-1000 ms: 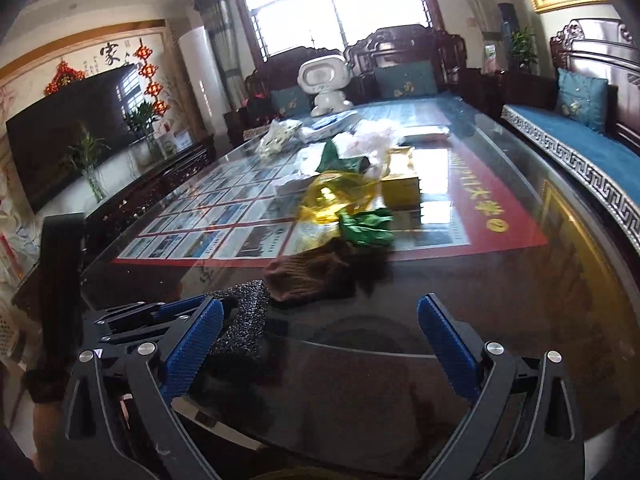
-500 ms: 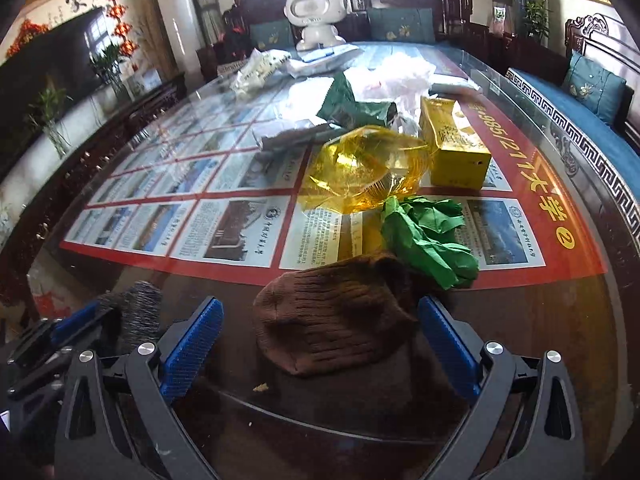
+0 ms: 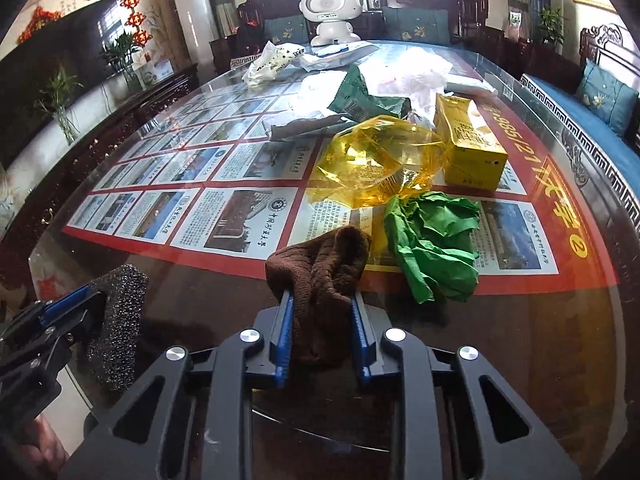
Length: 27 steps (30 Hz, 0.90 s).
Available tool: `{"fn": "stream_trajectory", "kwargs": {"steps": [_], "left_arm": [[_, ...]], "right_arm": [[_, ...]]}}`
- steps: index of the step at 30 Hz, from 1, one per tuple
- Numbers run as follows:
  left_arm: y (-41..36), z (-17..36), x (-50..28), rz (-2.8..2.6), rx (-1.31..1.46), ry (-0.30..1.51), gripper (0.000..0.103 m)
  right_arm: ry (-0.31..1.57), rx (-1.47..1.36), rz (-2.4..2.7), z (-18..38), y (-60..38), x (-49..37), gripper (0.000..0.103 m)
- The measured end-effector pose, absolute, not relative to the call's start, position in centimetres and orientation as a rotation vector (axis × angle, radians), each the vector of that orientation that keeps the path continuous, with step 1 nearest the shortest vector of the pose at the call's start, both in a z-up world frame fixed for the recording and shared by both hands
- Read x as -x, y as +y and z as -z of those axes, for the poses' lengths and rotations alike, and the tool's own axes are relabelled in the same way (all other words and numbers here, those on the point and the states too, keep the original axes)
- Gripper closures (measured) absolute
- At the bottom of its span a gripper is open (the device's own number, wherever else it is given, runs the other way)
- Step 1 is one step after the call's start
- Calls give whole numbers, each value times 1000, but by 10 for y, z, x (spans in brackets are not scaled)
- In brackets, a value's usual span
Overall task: Collect trash
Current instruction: 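Carry the sponge and knit hat down over the yellow bin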
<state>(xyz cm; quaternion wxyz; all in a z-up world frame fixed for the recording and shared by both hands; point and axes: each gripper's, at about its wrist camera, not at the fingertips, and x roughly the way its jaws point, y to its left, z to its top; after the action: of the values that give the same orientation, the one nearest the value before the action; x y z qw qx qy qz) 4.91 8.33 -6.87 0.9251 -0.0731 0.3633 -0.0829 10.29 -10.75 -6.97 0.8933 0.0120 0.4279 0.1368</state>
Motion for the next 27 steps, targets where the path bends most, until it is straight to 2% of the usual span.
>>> {"fn": "stream_trajectory", "kwargs": {"steps": [9,15,27], "left_arm": [[74,52,-38,205,142,710,75],[62,44,-10,276,122,705,75],[30,77,96,442,71,826,75]], "right_arm": [[751,-70,-323,40,-118,-66,81],[664,-115,-388,16,-136,-11,81],[705,-99,-465,31,-161,117,81]]}}
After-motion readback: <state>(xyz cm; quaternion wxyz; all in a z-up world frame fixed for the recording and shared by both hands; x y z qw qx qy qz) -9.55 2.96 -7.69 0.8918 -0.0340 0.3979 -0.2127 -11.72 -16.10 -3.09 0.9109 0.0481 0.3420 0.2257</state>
